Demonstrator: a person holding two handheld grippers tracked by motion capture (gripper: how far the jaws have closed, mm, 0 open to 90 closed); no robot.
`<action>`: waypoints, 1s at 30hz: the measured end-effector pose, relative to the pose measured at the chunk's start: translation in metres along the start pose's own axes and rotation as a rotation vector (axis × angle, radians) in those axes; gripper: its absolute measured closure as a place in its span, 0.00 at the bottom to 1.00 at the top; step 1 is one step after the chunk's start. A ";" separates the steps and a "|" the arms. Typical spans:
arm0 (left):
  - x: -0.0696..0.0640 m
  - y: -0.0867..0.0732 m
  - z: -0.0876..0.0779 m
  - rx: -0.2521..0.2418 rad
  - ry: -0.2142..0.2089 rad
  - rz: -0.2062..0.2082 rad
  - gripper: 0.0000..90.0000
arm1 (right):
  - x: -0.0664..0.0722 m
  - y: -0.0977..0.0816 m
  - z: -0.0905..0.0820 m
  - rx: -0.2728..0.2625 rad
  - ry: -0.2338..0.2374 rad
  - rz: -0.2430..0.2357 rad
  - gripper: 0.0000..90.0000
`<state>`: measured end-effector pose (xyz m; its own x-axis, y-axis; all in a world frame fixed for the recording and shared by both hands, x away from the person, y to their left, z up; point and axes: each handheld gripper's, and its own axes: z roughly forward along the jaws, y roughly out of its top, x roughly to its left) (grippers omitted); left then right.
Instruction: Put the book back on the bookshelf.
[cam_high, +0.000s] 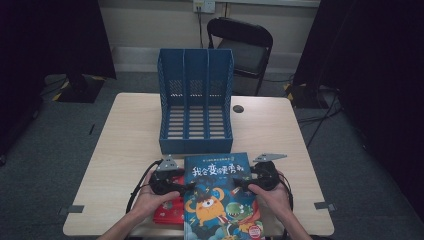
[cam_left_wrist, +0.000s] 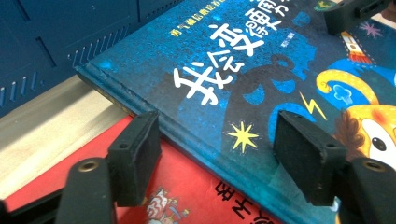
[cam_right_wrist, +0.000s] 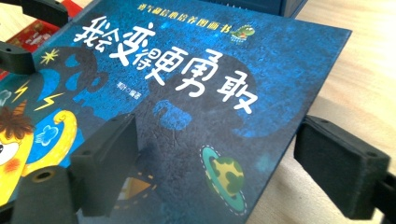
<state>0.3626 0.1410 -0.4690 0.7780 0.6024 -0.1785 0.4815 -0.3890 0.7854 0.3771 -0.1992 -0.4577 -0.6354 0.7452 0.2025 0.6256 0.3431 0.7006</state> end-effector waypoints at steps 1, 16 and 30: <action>0.001 0.000 0.000 -0.001 -0.001 -0.004 0.37 | 0.000 0.001 -0.002 -0.004 -0.003 -0.004 0.17; 0.014 0.007 0.006 -0.012 -0.041 -0.051 0.38 | 0.004 0.025 -0.002 -0.059 0.051 -0.006 0.18; 0.018 0.009 0.008 -0.015 -0.038 -0.072 0.38 | 0.005 0.032 0.003 -0.076 0.060 -0.043 0.20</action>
<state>0.3842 0.1430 -0.4697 0.7564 0.6017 -0.2567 0.5305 -0.3347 0.7788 0.3956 -0.1831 -0.4360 -0.6880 0.6947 0.2099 0.5625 0.3276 0.7591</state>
